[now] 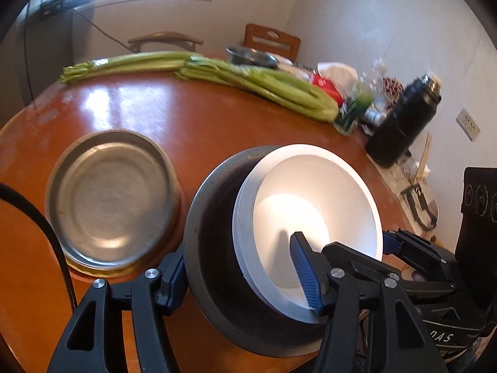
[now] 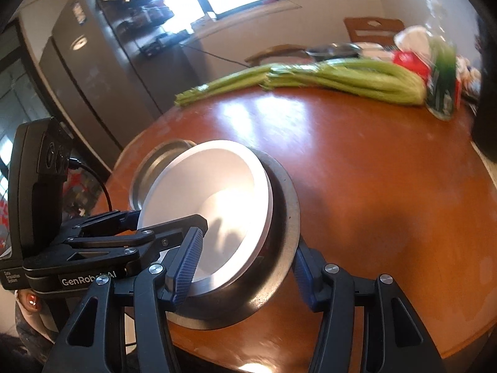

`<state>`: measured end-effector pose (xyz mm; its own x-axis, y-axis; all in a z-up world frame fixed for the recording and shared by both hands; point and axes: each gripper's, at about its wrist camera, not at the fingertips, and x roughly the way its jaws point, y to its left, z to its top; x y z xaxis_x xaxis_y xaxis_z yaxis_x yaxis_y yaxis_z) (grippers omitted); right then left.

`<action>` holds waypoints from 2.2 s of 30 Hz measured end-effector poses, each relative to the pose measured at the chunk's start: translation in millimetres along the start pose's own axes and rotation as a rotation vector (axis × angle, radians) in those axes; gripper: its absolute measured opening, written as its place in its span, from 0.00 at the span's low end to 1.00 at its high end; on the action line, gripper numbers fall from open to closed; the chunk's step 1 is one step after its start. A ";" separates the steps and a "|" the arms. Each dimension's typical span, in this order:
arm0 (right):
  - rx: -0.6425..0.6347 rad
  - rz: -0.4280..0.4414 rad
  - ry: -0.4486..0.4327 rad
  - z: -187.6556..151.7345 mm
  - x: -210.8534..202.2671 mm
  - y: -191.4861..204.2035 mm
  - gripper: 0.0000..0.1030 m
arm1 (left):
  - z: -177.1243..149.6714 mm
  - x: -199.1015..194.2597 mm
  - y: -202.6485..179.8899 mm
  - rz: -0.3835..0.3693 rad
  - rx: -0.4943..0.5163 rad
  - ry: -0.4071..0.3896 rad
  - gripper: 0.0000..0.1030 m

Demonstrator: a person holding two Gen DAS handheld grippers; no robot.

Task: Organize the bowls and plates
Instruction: 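Lift the steel bowl with nested bowls using the left tool, then carry the steel bowl onto the silver pan stack and lower it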

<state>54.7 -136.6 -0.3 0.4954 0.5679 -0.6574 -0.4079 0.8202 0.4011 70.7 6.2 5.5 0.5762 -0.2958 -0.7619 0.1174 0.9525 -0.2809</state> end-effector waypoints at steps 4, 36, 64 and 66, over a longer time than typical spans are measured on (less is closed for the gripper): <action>-0.040 0.020 -0.016 14.3 3.0 18.4 0.56 | 8.3 -14.5 13.4 0.019 -0.016 -0.036 0.58; -0.181 0.093 0.008 70.7 81.3 115.1 0.56 | 35.3 -55.6 125.6 0.082 -0.115 -0.123 0.59; -0.137 0.073 0.075 61.7 110.1 105.2 0.56 | 26.3 -18.0 145.2 0.083 -0.137 -0.042 0.59; -0.142 0.072 0.077 60.9 112.1 105.3 0.56 | 26.2 -15.9 145.8 0.087 -0.138 -0.040 0.59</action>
<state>114.0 17.6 7.0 0.4031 0.6130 -0.6795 -0.5469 0.7567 0.3582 99.9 151.6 -8.0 0.6116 -0.2065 -0.7637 -0.0448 0.9547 -0.2941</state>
